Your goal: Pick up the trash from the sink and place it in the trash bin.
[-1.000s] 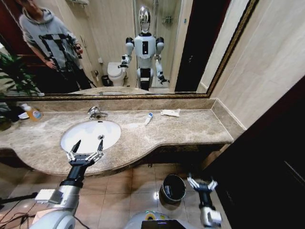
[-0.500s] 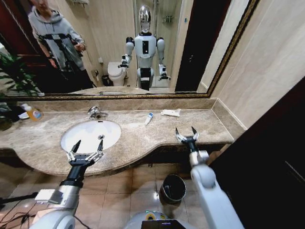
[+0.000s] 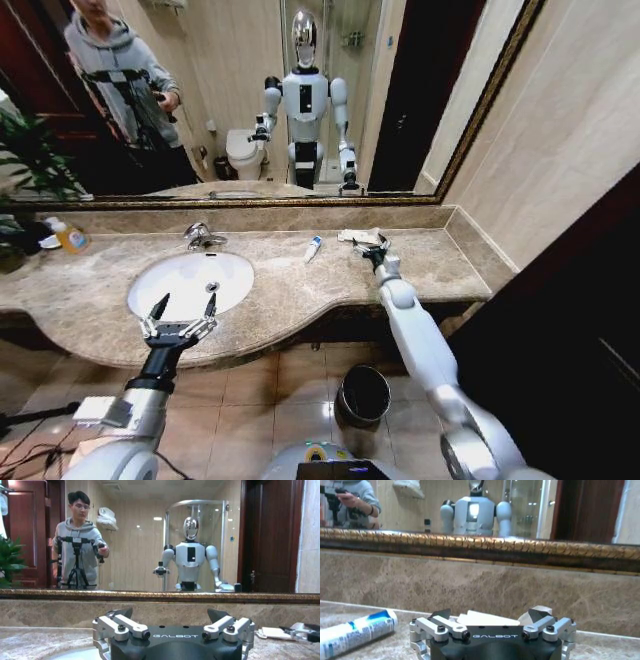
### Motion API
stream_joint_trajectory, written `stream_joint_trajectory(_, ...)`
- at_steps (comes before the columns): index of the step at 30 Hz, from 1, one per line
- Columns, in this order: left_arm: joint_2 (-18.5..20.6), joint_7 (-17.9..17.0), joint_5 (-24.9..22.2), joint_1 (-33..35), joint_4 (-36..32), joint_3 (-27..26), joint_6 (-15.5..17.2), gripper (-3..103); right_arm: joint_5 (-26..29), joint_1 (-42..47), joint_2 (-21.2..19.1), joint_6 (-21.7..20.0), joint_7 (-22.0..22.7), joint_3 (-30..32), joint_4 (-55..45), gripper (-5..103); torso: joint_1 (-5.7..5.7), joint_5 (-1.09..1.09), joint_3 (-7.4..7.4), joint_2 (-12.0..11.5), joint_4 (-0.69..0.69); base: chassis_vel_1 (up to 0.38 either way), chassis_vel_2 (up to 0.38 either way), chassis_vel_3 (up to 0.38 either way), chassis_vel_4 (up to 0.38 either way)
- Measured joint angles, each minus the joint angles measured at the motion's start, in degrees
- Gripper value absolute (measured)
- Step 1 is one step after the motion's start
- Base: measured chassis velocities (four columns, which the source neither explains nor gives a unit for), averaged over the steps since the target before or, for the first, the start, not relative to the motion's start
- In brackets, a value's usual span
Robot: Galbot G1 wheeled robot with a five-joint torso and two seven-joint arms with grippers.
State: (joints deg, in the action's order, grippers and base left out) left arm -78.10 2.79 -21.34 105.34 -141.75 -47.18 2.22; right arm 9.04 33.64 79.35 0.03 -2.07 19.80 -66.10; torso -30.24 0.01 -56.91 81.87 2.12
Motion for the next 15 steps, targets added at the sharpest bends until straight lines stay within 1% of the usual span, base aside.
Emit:
stream_joint_trajectory(4, 0.0, 0.0, 0.0, 0.0, 0.0, 0.0, 0.0, 100, 0.2, -1.9, -0.4, 0.1, -1.0, -0.5, 3.8, 100, 0.01, -0.02, 0.01, 0.0, -0.01, 0.0, 0.0, 0.0, 0.0)
stream_joint_trajectory(7, 0.0, 0.0, 0.0, 0.0, 0.0, 0.0, 0.0, 100, 0.9, -4.5, -0.6, 0.7, -1.4, -0.7, 9.9, 100, 0.01, -0.01, 0.01, 0.0, -0.01, 0.0, 0.0, 0.0, 0.0)
stream_joint_trajectory(12, 0.0, 0.0, 0.0, 0.0, 0.0, 0.0, 0.0, 100, 0.7, -6.2, -0.8, 0.9, -1.9, -0.5, 13.7, 100, 0.01, 0.0, 0.01, 0.0, -0.01, 0.0, 0.0, 0.0, 0.0)
stream_joint_trajectory(15, 0.0, 0.0, 0.0, 0.0, 0.0, 0.0, 0.0, 100, 0.6, -6.4, -1.2, 0.9, -1.9, 0.1, 14.0, 100, 0.01, 0.0, 0.01, 0.0, 0.0, 0.0, 0.0, 0.0, 0.0)
